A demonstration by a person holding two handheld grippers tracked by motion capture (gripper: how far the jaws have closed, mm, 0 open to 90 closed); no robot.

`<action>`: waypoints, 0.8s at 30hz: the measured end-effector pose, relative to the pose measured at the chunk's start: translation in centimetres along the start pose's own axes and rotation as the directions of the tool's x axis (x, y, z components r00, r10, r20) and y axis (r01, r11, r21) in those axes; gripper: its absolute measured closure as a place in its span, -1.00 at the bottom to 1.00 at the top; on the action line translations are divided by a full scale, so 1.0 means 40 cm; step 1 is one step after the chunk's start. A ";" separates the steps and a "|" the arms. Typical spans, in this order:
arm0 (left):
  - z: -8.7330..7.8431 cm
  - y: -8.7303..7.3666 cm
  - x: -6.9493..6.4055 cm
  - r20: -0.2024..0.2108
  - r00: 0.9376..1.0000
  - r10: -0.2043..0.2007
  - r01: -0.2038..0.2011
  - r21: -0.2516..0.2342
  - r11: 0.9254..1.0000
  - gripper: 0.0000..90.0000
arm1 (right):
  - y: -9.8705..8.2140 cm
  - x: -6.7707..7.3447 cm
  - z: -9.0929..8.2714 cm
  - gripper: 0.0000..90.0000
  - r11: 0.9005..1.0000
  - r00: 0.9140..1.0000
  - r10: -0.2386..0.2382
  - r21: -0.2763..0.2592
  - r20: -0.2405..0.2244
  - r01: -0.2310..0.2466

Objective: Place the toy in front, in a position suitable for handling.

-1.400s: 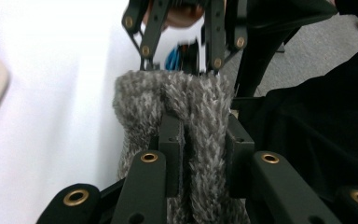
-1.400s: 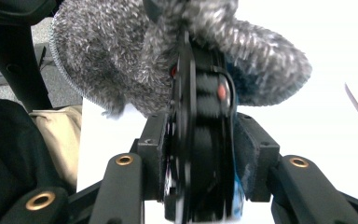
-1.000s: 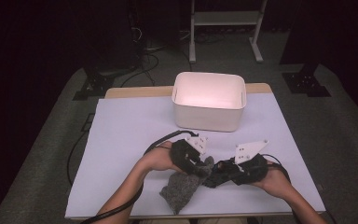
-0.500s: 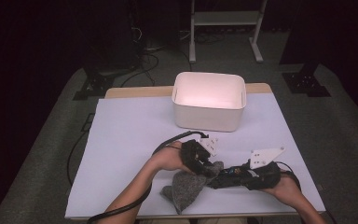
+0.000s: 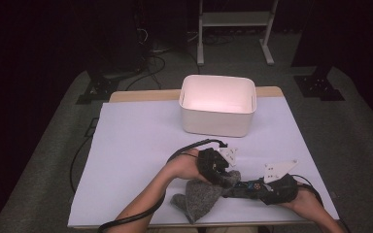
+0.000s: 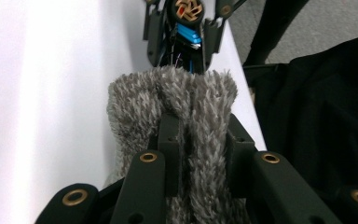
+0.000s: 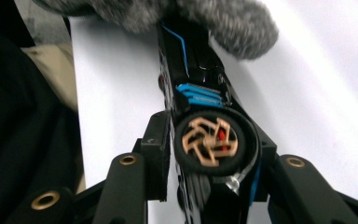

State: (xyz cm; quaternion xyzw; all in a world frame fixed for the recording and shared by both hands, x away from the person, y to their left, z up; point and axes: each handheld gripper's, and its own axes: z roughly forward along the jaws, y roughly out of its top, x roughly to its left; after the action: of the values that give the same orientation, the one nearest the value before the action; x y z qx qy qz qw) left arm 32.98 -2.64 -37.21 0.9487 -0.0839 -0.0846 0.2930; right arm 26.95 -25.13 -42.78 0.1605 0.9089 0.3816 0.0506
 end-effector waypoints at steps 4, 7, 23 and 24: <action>0.009 0.011 0.000 0.002 1.000 0.007 -0.007 0.011 1.000 0.64 | -0.019 0.003 0.008 0.33 1.000 1.000 0.011 0.019 0.002 -0.012; 0.009 0.011 -0.002 -0.006 1.000 0.007 -0.007 0.014 1.000 0.64 | -0.010 -0.002 0.009 0.27 0.999 1.000 0.006 0.043 -0.006 -0.005; 0.006 0.006 -0.010 -0.008 1.000 0.011 -0.011 0.003 1.000 0.64 | 0.044 -0.005 0.046 0.11 0.986 0.998 -0.065 0.154 -0.013 0.067; 0.006 0.005 -0.010 -0.008 1.000 0.014 -0.014 0.006 1.000 0.63 | 0.047 -0.005 0.055 0.13 0.983 0.997 -0.076 0.165 -0.016 0.078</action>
State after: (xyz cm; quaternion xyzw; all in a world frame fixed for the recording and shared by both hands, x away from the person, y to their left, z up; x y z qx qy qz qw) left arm 32.52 -2.86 -37.23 0.9492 -0.0895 -0.0783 0.2912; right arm 28.09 -22.48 -43.02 0.1272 0.9432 0.3032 0.0475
